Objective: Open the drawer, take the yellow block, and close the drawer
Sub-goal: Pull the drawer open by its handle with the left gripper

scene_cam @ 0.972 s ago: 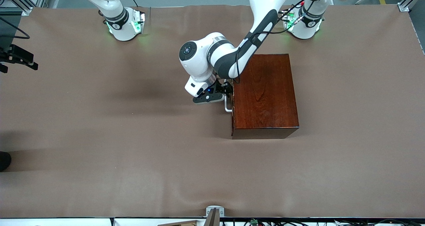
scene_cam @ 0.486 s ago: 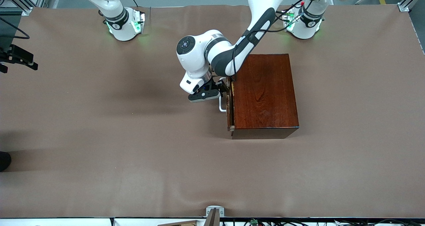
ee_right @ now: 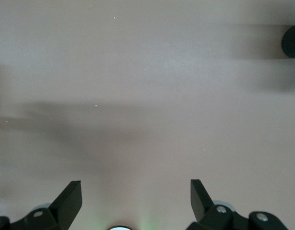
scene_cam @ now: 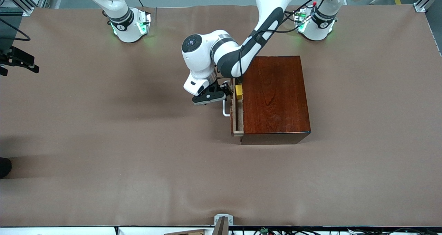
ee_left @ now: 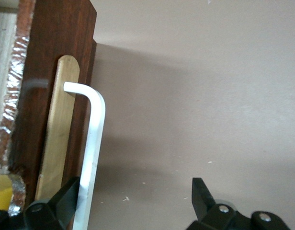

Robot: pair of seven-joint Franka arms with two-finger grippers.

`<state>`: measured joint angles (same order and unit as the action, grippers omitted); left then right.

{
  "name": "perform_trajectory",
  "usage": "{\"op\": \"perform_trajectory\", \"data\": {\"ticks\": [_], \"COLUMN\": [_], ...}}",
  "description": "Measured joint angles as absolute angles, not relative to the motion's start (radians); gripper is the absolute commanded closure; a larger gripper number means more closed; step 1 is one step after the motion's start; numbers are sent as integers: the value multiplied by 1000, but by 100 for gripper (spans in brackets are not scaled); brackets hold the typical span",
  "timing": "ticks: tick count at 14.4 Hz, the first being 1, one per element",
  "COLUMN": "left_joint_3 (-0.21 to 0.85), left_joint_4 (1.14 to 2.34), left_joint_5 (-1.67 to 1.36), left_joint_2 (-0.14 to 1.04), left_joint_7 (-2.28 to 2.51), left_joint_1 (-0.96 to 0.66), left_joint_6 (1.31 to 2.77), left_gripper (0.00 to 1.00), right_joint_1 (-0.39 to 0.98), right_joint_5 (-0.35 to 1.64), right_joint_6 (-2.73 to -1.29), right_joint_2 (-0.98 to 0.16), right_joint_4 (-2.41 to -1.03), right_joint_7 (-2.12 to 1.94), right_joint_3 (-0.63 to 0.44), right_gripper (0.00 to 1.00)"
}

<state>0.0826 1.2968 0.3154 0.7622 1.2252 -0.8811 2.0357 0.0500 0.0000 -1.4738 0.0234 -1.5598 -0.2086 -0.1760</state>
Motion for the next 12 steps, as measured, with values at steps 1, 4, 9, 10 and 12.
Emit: {"op": "perform_trajectory", "data": {"ticks": [1, 4, 9, 10, 12], "left_joint_3": [80, 76, 73, 69, 71], "left_joint_4": [1297, 1297, 1298, 1298, 1298], "left_joint_5": [316, 317, 317, 317, 317], "left_joint_2": [763, 766, 773, 774, 774], "left_joint_7": [1241, 1276, 1315, 1315, 1317], "left_joint_1": [-885, -894, -910, -913, -915], "left_joint_6": [2046, 2081, 2161, 2162, 2184], "left_gripper": [0, 0, 0, 0, 0], "right_joint_1": [49, 48, 29, 19, 0], "right_joint_5": [-1, -1, -1, -1, -1], "right_joint_6": [-1473, -1473, -1470, -1470, -1470], "right_joint_2": [22, 19, 4, -1, -12], "right_joint_4": [-1560, -1560, -1560, -1560, -1560], "right_joint_7": [-209, -209, -208, -208, -208], "right_joint_3": [-177, -177, -179, -179, -179], "right_gripper": [0, 0, 0, 0, 0]}}
